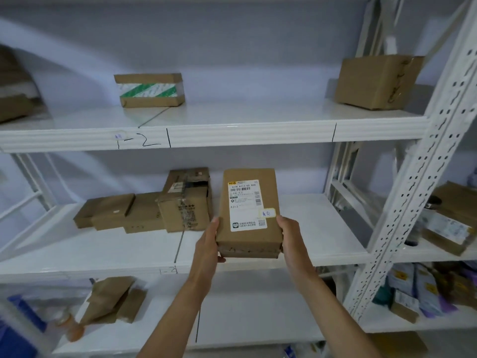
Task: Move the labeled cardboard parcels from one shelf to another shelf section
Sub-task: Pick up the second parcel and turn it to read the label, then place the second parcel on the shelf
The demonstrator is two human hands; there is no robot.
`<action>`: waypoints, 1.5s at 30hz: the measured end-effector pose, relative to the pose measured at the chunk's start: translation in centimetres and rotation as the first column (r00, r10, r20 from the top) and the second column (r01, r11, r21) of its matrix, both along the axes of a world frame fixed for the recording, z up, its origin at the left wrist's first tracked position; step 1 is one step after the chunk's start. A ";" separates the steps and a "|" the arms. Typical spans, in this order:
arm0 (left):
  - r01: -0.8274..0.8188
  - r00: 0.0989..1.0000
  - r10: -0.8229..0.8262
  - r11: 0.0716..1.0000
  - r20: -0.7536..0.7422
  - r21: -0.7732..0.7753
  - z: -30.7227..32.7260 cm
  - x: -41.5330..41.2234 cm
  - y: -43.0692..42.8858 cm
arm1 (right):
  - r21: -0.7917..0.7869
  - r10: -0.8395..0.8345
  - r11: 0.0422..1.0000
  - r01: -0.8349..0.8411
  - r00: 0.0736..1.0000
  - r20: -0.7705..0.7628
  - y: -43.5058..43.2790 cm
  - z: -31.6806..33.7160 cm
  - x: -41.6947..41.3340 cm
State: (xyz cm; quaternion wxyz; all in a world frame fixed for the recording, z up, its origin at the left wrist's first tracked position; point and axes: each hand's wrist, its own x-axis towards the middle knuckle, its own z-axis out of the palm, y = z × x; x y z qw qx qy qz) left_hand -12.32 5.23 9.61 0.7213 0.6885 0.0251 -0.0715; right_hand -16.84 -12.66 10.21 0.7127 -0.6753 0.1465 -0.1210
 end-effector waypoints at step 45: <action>-0.066 0.729 0.154 0.986 0.667 -0.156 20.9 10.1 29.5 | -0.128 -0.006 0.987 0.099 0.814 0.581 28.9 21.5 9.9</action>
